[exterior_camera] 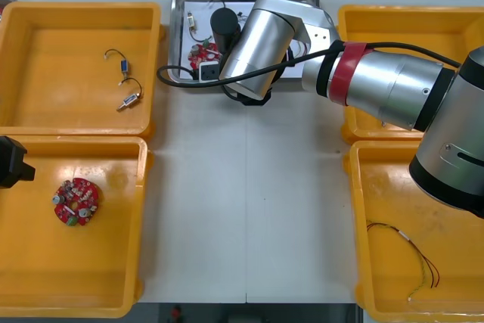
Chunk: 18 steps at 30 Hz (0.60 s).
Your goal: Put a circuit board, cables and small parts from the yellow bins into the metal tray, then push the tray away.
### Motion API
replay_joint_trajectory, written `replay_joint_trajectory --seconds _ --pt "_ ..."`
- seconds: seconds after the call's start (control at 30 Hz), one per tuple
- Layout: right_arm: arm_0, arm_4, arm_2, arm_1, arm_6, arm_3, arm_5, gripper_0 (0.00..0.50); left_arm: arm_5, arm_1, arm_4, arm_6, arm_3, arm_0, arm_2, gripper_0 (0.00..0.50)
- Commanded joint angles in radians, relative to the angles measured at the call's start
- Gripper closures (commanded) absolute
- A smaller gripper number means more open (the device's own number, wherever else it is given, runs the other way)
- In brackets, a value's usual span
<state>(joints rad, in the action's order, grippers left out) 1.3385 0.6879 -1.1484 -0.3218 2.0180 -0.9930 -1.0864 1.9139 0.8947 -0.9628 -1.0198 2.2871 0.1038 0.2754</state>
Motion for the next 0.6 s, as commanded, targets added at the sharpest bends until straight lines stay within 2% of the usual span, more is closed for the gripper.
replay_joint_trajectory --seconds 0.03,0.07,0.1,0.3,0.47,0.6 --pt "0.057 0.001 0.027 0.021 0.016 0.001 0.01 0.299 0.006 0.039 -0.008 -0.086 0.028 -0.026 0.031 0.0" --pt "0.057 0.001 0.027 0.021 0.016 0.001 0.01 0.085 0.006 0.039 -0.008 -0.086 0.028 -0.026 0.031 0.0" --pt "0.057 0.002 0.027 0.021 0.016 -0.001 0.003 0.0 0.006 0.039 -0.008 -0.086 0.028 -0.026 0.031 0.0" --pt "0.057 0.001 0.067 0.021 0.016 -0.032 -0.076 0.0 0.006 0.039 -0.008 -0.086 0.028 -0.026 0.031 0.0" --pt "0.048 0.028 0.147 0.021 0.007 -0.107 -0.216 0.0 0.006 0.039 -0.008 -0.086 0.028 -0.026 0.031 0.0" --pt "0.002 0.039 0.25 0.021 -0.004 -0.193 -0.336 0.0 0.006 0.039 -0.008 -0.086 0.028 -0.026 0.031 0.0"
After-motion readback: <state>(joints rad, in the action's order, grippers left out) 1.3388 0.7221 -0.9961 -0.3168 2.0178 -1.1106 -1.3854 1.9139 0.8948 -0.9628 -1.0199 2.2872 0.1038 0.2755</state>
